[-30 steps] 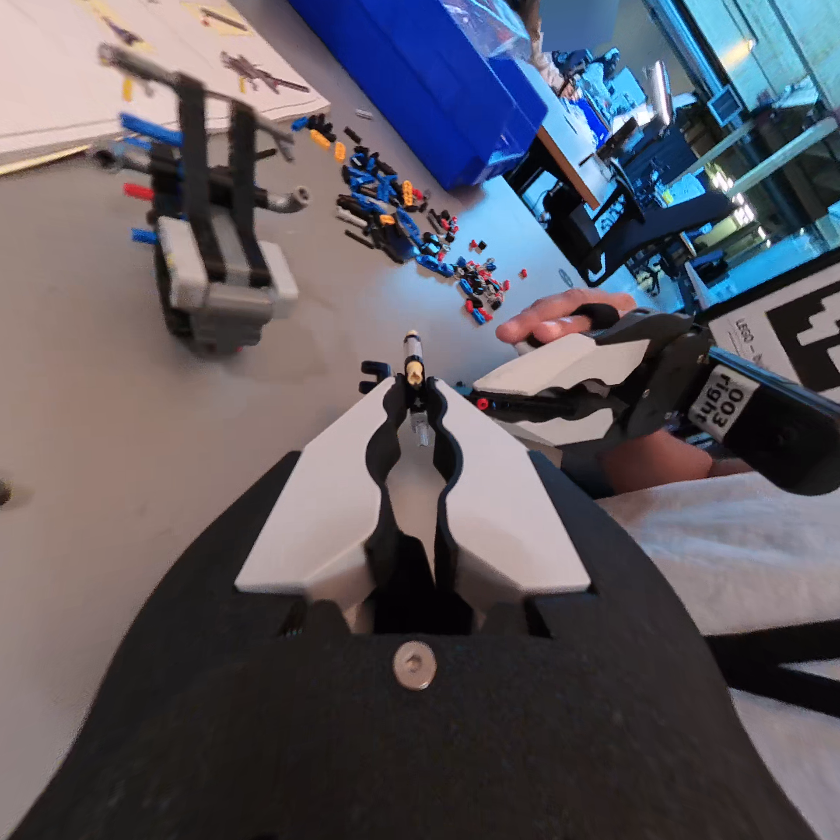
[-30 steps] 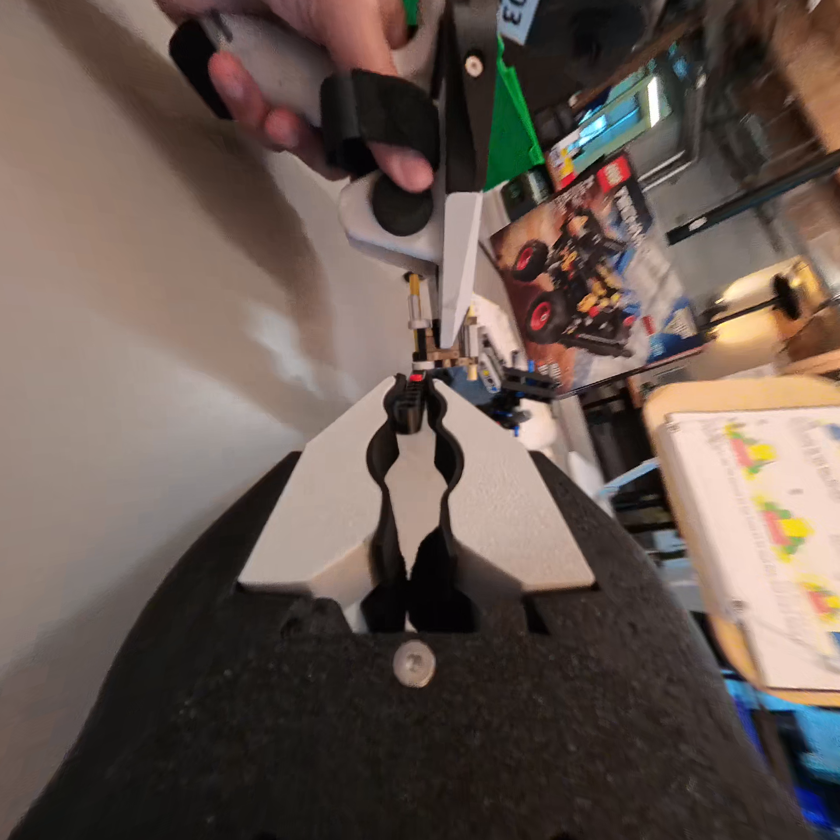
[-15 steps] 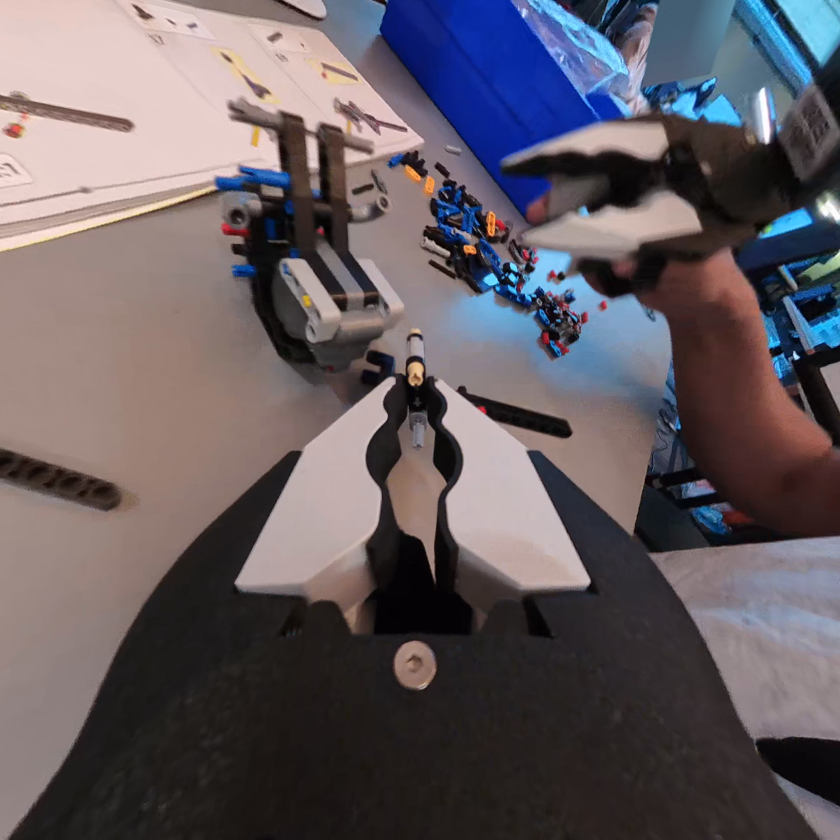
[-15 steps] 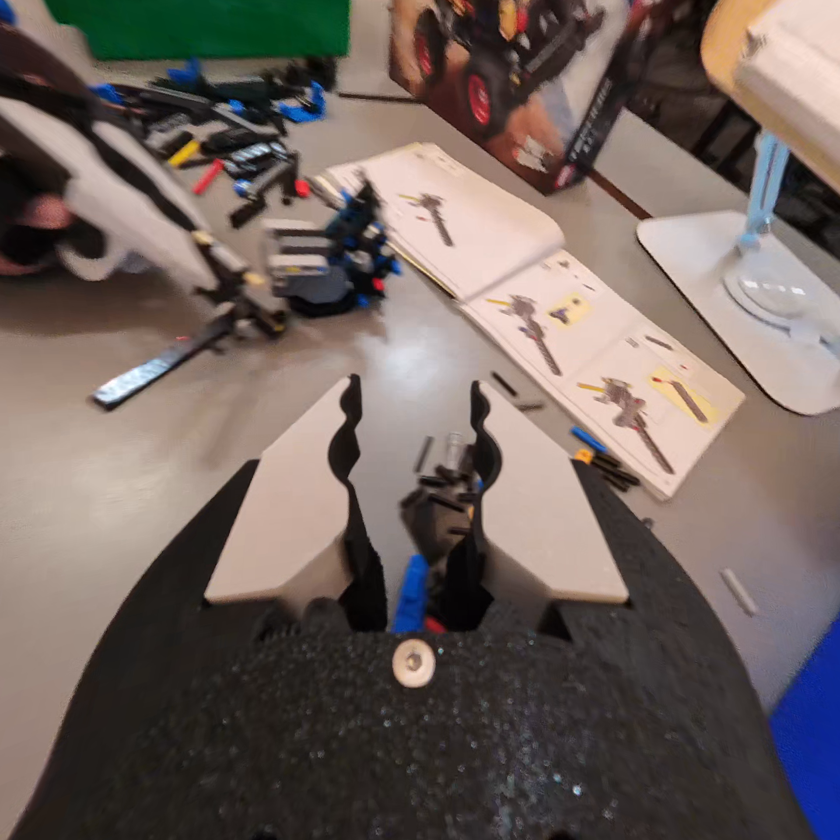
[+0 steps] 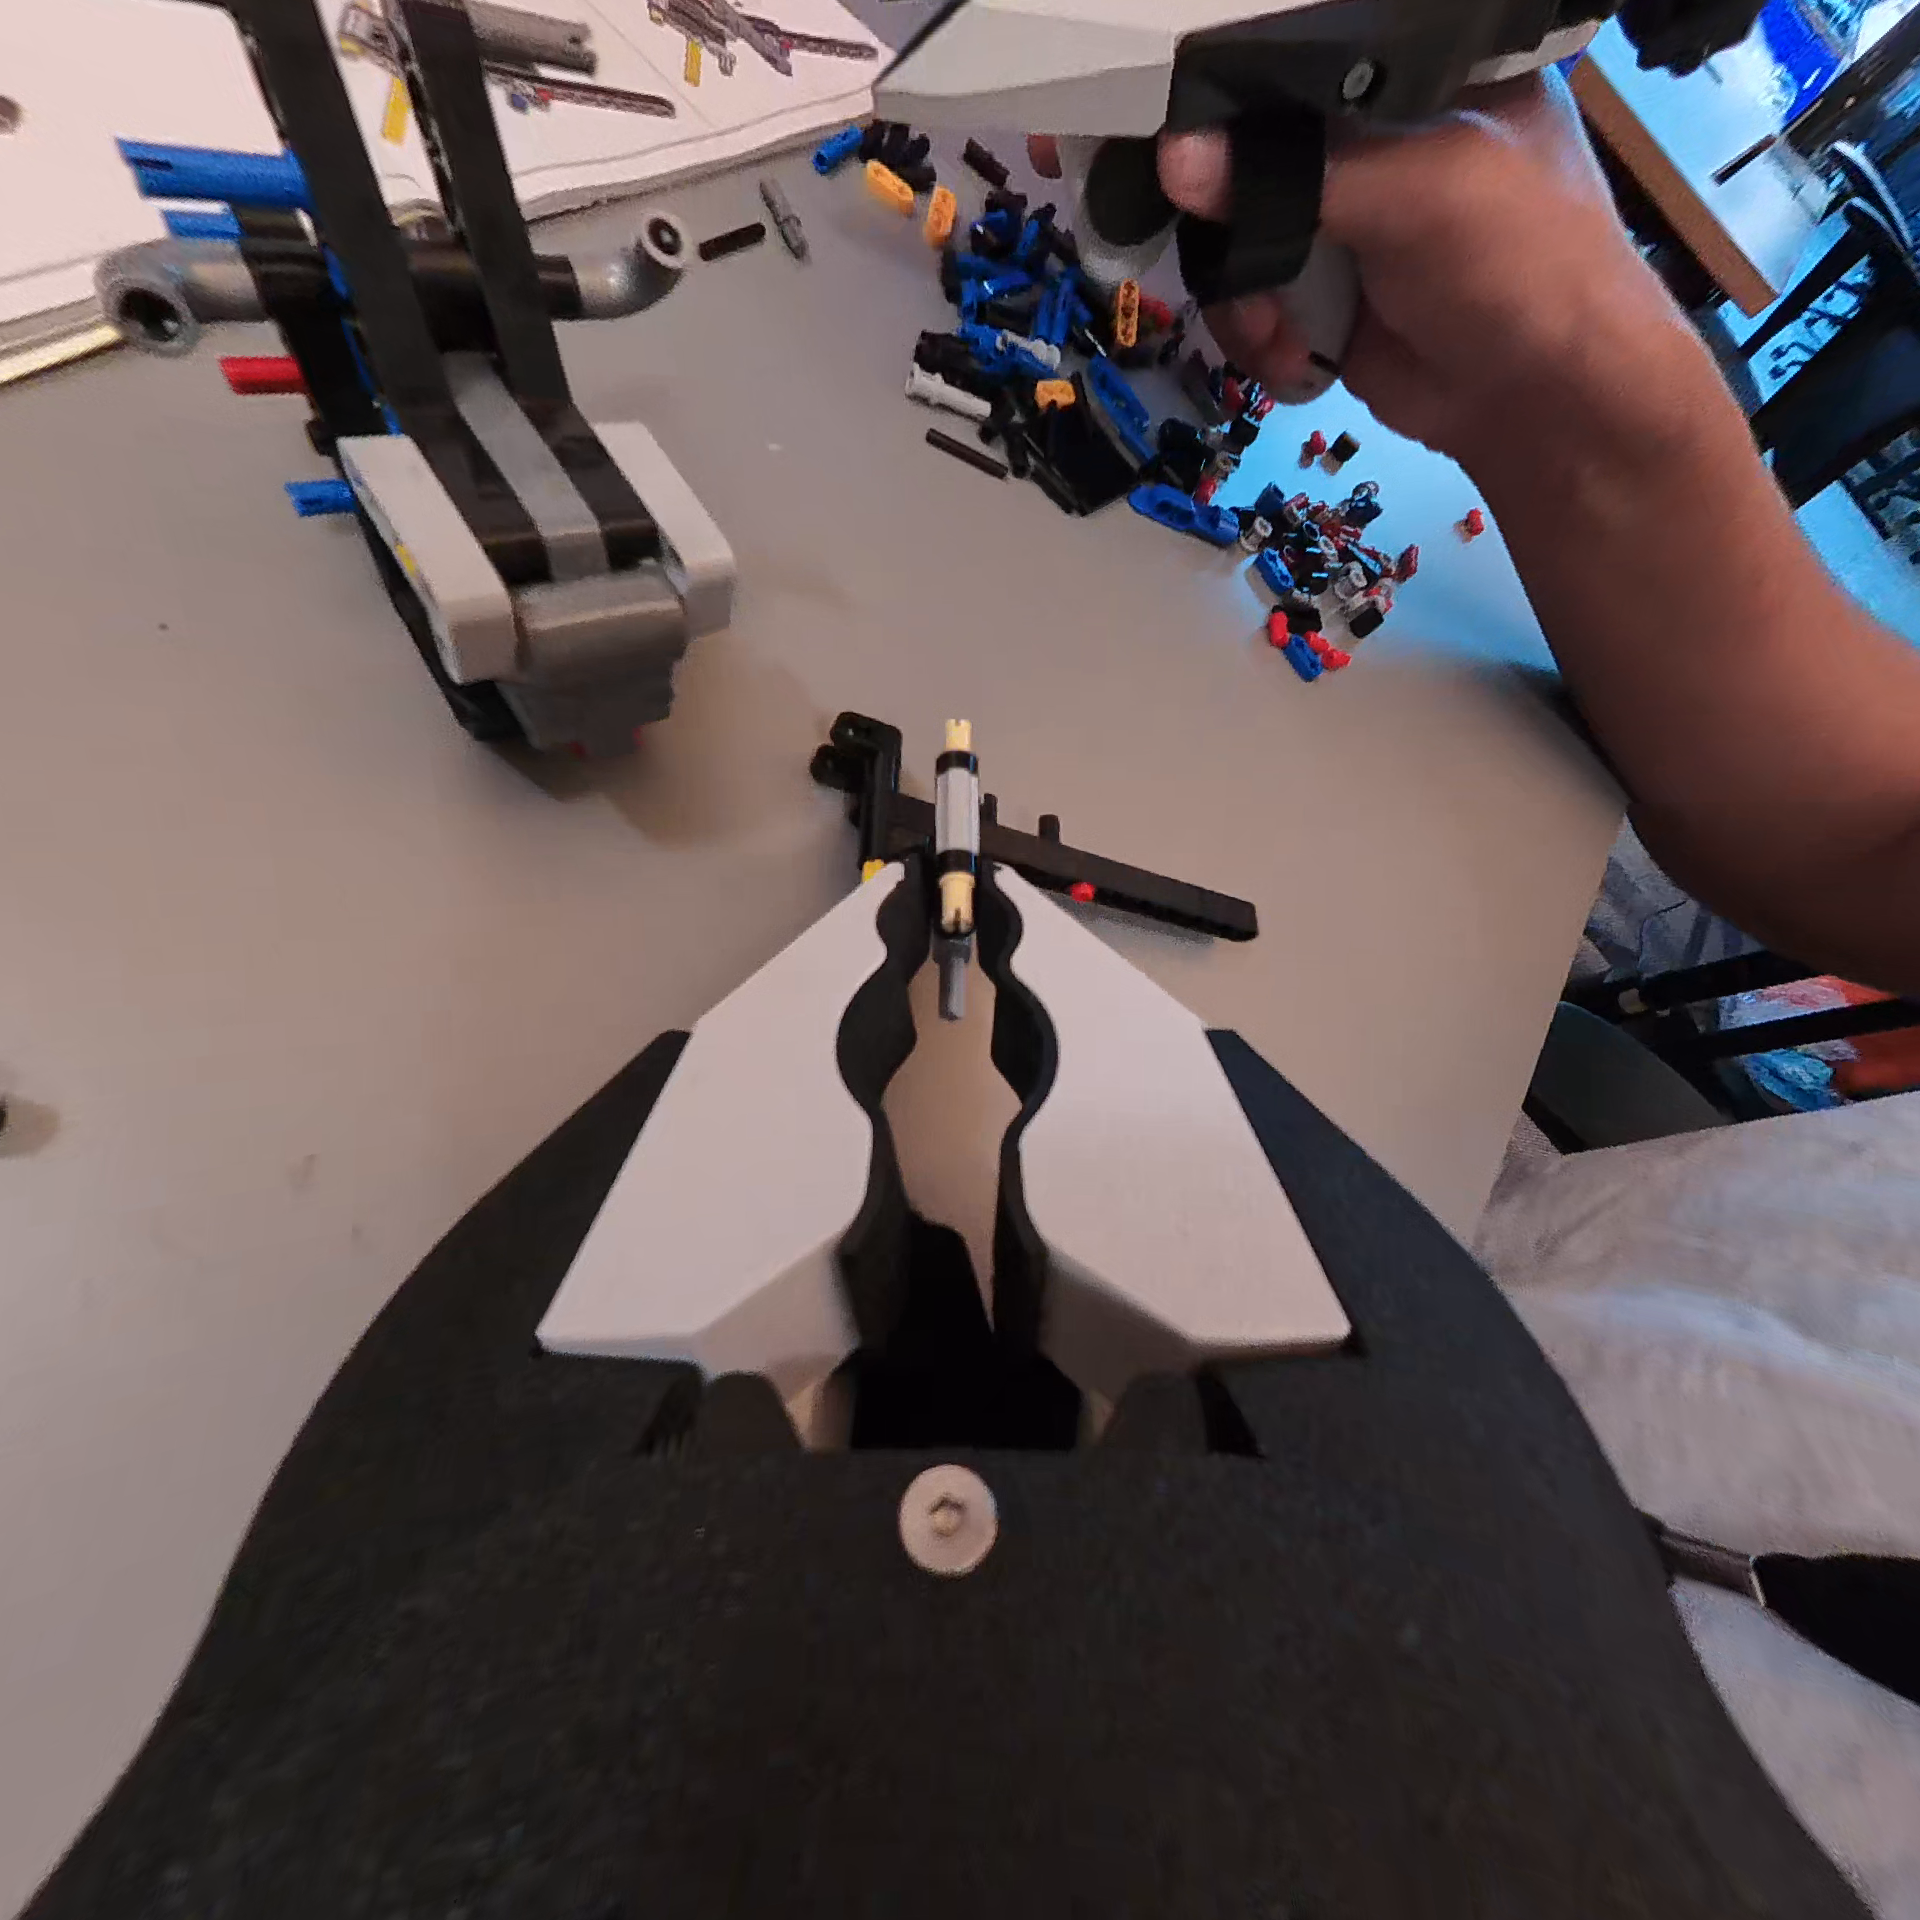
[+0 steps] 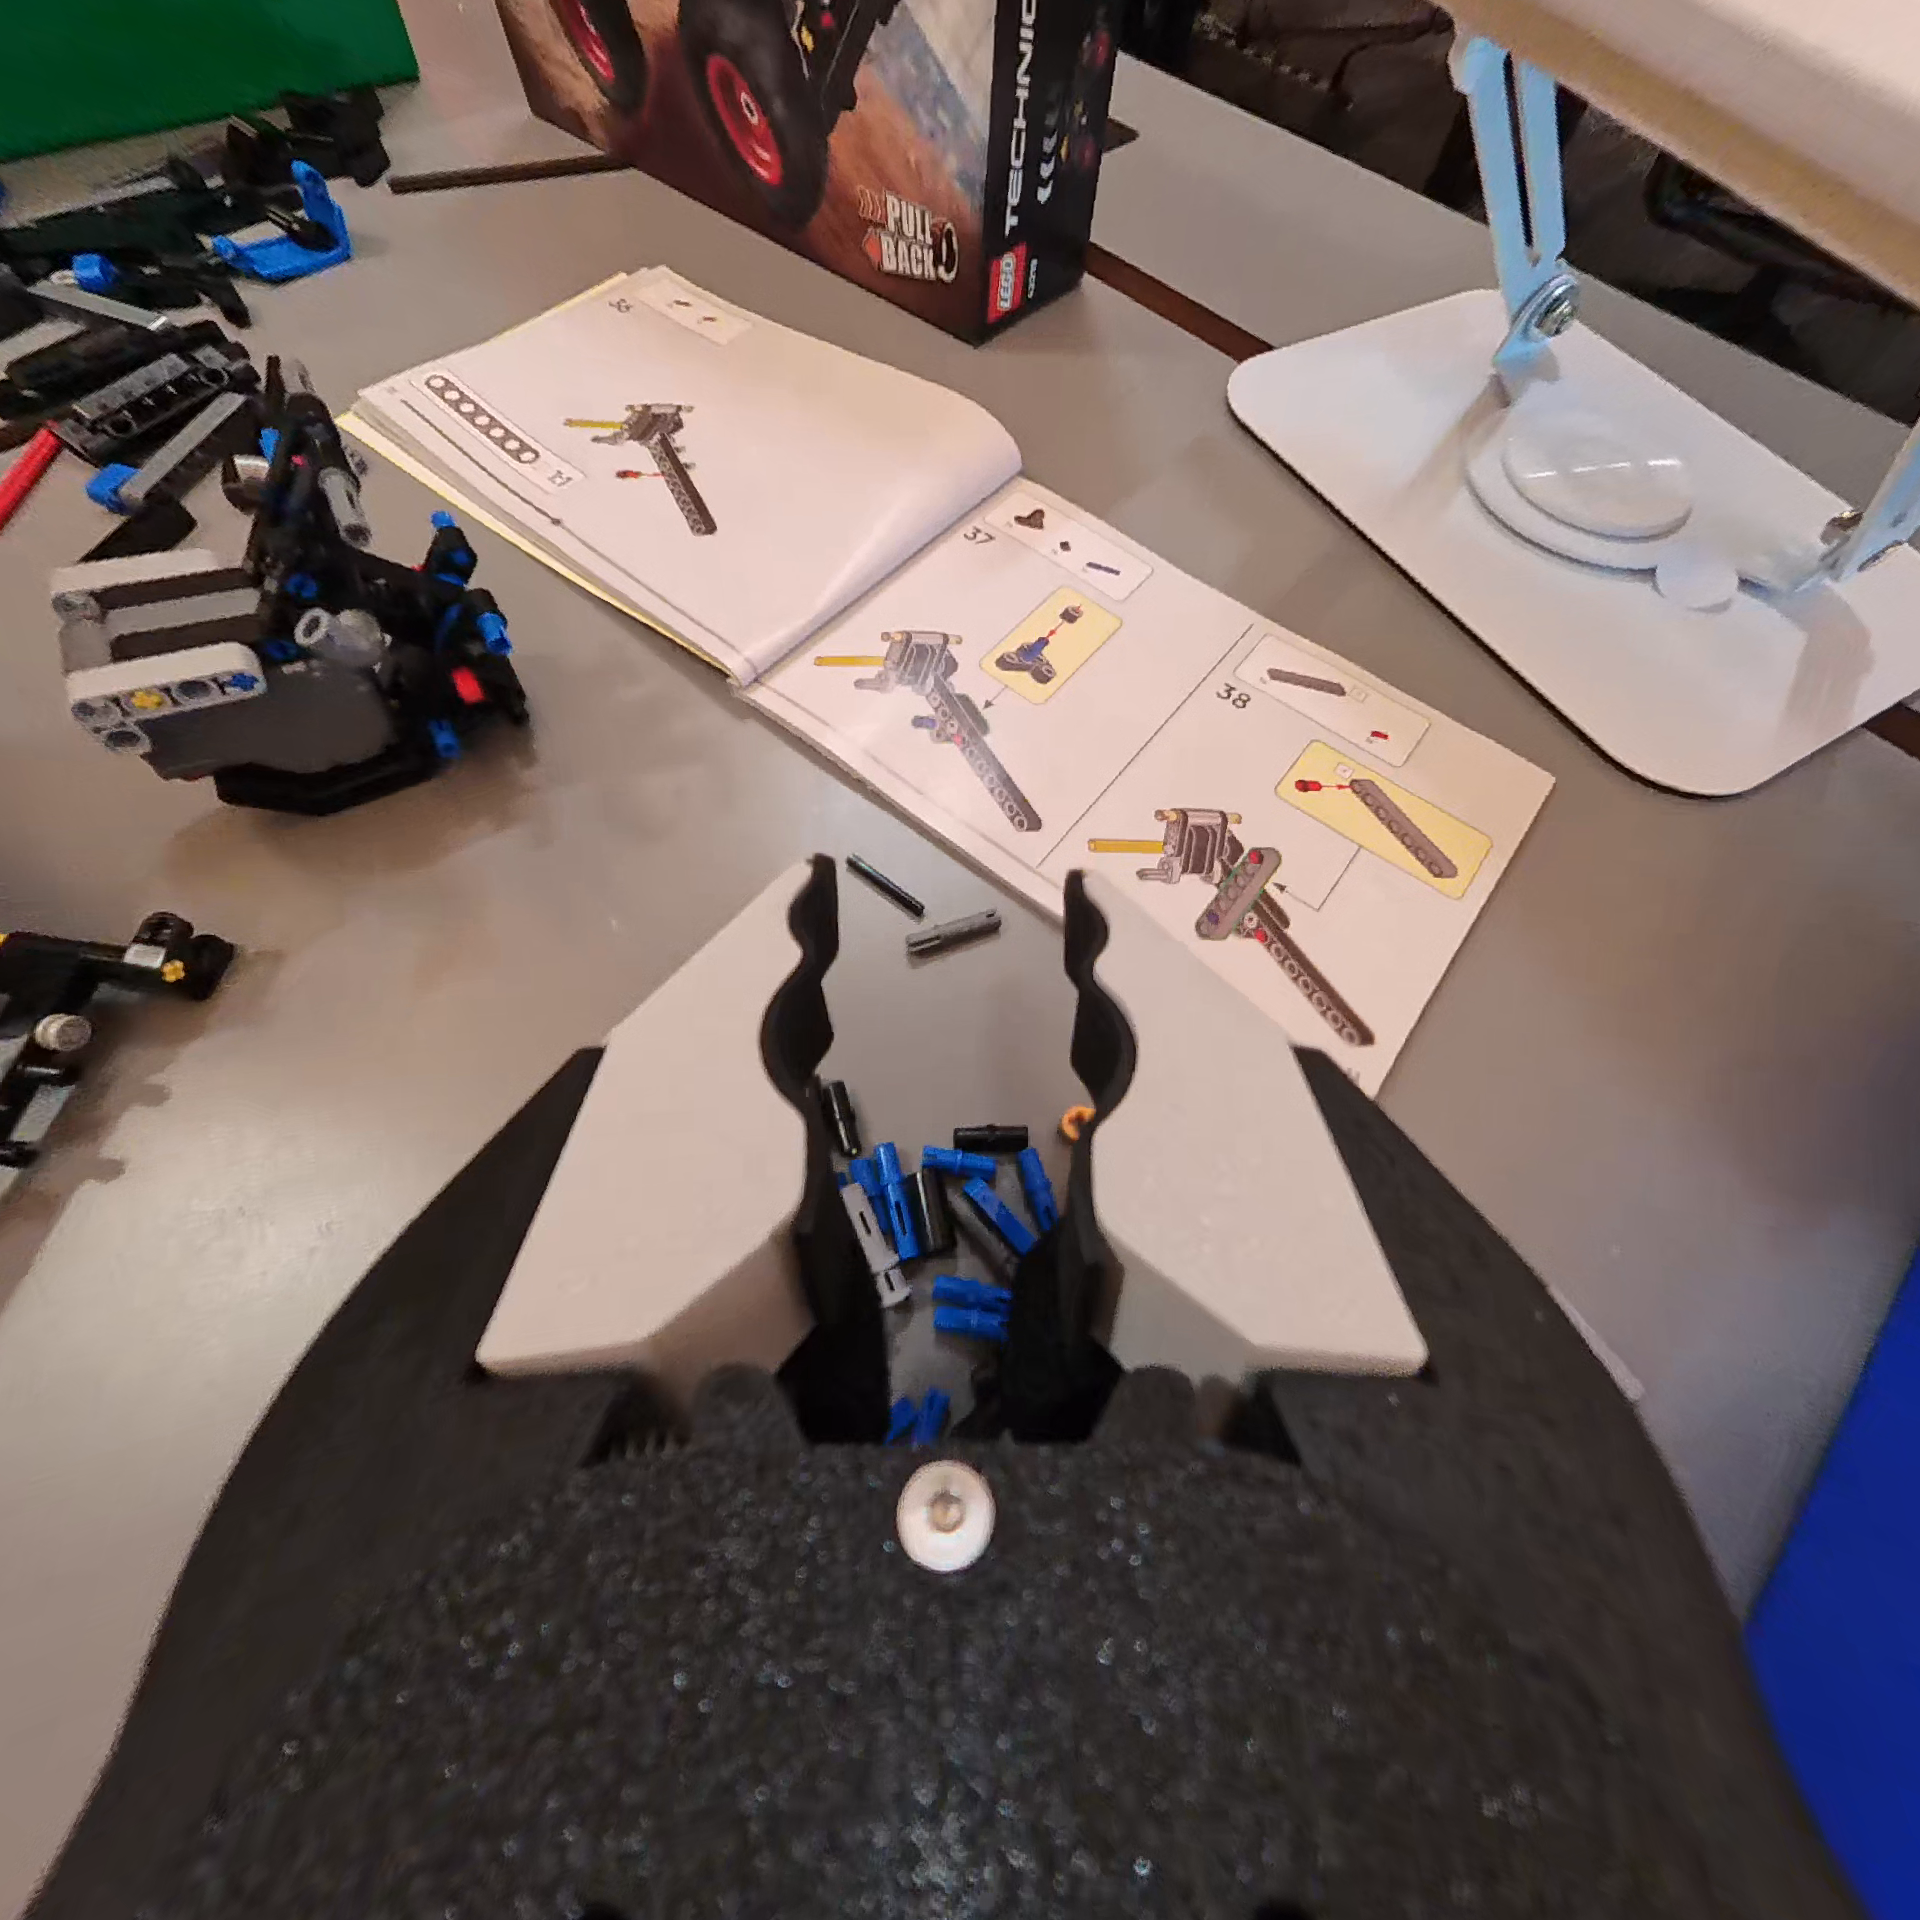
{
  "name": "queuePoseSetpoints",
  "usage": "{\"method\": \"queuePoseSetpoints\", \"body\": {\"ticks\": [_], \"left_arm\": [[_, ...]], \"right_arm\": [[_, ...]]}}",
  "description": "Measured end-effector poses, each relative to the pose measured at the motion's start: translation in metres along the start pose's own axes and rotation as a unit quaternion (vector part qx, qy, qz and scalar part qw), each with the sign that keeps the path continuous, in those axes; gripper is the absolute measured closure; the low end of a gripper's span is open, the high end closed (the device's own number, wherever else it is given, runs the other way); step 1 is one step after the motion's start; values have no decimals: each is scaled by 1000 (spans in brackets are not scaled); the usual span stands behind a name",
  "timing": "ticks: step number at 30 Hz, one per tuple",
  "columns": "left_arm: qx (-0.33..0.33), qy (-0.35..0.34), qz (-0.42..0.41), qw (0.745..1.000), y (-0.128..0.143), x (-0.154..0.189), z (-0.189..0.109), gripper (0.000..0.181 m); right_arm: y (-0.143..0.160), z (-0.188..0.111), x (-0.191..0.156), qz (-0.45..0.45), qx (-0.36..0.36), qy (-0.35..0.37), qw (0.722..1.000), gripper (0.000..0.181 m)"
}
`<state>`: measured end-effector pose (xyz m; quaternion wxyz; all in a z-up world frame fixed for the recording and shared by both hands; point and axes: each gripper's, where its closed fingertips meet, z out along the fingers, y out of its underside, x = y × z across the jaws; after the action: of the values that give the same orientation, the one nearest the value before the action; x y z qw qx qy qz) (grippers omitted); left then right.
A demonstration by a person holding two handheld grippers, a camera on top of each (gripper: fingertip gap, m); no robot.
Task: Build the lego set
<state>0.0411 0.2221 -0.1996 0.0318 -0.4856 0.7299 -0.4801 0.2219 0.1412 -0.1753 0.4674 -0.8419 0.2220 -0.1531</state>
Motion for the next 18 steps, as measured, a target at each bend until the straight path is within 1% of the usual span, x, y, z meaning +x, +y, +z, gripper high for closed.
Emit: {"method": "queuePoseSetpoints", "body": {"ticks": [4, 9, 15, 18], "left_arm": [[1, -18, 10, 1000, 1, 0, 1, 175], [-16, -29, 4, 999, 8, -1, 2, 171], [-11, -22, 23, 999, 9, 3, -2, 156], [12, 5, 23, 1000, 4, 12, -12, 144]], "right_arm": [[0, -2, -5, -7, -9, -6, 1000, 137], [-9, -8, -20, -20, 13, -20, 1000, 138], [-6, -10, -21, -1, 41, -34, 999, 138], [-7, -11, -17, -4, 61, -29, 998, 139]]}}
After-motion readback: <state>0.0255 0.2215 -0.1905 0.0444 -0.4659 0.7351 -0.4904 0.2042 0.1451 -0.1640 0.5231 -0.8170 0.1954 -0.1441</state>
